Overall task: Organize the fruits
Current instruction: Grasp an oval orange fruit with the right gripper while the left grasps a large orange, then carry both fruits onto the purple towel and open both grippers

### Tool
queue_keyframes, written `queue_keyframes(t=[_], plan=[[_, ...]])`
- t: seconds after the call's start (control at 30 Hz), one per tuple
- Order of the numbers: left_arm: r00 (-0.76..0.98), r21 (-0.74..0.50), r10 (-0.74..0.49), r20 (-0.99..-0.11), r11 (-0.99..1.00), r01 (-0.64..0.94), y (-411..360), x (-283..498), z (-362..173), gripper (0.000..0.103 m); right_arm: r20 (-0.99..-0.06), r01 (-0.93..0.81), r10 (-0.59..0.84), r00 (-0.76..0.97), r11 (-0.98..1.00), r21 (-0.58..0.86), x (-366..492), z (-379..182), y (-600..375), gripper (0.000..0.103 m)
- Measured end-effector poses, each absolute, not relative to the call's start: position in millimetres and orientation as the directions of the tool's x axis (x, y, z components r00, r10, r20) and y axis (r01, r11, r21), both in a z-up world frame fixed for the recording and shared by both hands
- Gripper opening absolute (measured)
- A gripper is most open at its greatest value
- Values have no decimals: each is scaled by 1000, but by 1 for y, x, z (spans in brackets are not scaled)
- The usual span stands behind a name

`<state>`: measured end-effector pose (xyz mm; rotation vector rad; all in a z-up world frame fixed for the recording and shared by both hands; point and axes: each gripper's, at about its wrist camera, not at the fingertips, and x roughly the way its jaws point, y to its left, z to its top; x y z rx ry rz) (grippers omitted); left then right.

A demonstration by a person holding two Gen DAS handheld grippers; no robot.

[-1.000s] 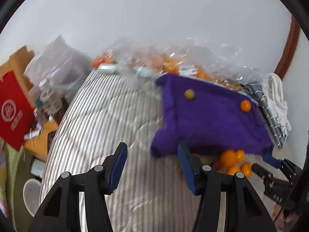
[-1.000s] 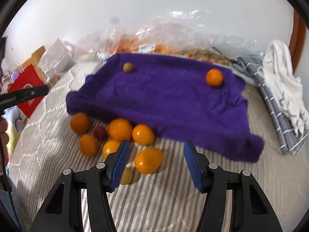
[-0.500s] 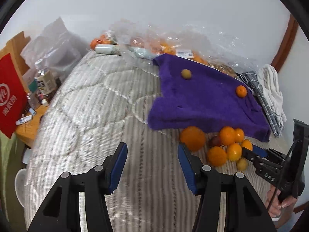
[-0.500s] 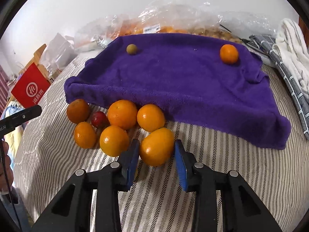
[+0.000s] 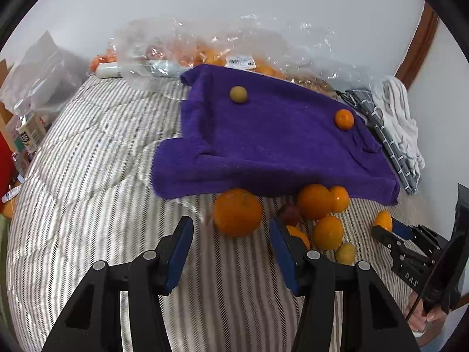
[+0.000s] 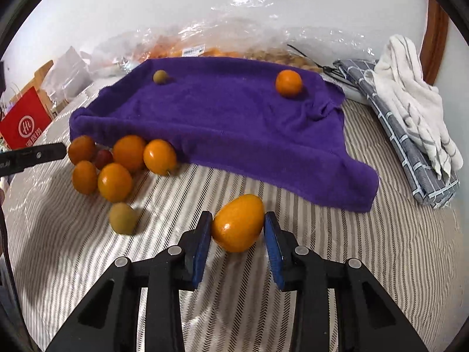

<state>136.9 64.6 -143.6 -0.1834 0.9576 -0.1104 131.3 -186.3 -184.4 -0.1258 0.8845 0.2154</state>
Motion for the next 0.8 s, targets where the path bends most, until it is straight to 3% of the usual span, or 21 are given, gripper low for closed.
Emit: queue_keyframes(t=[0.37, 0.43, 0.5, 0.8], plan=[[539, -161, -131, -832, 987, -7, 52, 157, -159, 51, -762, -216, 147, 631, 976, 9, 138, -194, -186, 36], [538, -161, -133, -832, 987, -5, 50, 160, -161, 49, -756, -214, 146, 638, 977, 8, 137, -194, -186, 35], [538, -159, -128, -833, 987, -11, 48, 161, -162, 40, -755, -211, 150, 638, 977, 15, 137, -194, -187, 35], [561, -171, -143, -815, 985, 3, 54, 153, -152, 39, -733, -174, 136, 667, 984, 24, 130, -172, -197, 35]])
